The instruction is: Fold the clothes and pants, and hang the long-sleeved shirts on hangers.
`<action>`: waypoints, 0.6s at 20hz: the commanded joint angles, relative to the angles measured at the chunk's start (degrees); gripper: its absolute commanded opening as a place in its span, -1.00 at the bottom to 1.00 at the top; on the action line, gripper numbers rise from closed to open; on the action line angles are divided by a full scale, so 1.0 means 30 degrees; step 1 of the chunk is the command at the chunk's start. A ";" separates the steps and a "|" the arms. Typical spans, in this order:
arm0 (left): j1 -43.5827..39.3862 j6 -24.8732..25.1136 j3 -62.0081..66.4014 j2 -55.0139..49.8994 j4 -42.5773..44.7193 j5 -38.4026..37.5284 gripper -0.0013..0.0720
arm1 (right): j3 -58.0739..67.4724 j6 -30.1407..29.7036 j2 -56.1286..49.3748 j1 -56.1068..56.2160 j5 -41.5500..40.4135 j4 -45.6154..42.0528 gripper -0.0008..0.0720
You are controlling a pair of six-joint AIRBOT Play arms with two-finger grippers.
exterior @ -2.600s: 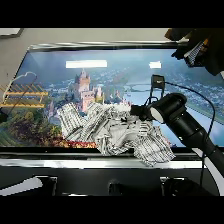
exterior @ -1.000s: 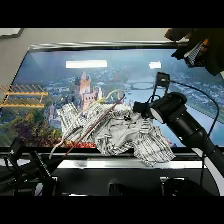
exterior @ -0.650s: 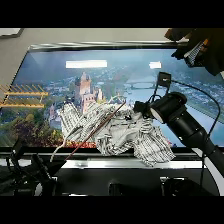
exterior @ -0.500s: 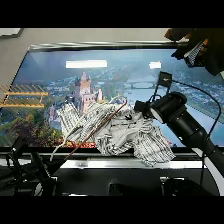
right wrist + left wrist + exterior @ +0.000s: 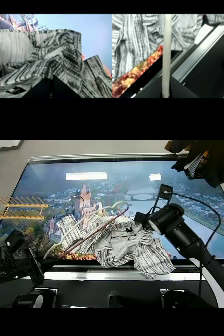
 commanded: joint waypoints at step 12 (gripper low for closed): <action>-0.3898 0.1246 0.0510 -0.0969 0.2033 0.0408 -0.88 | 0.0000 0.0831 -0.0051 0.0015 -0.0044 -0.0284 -0.87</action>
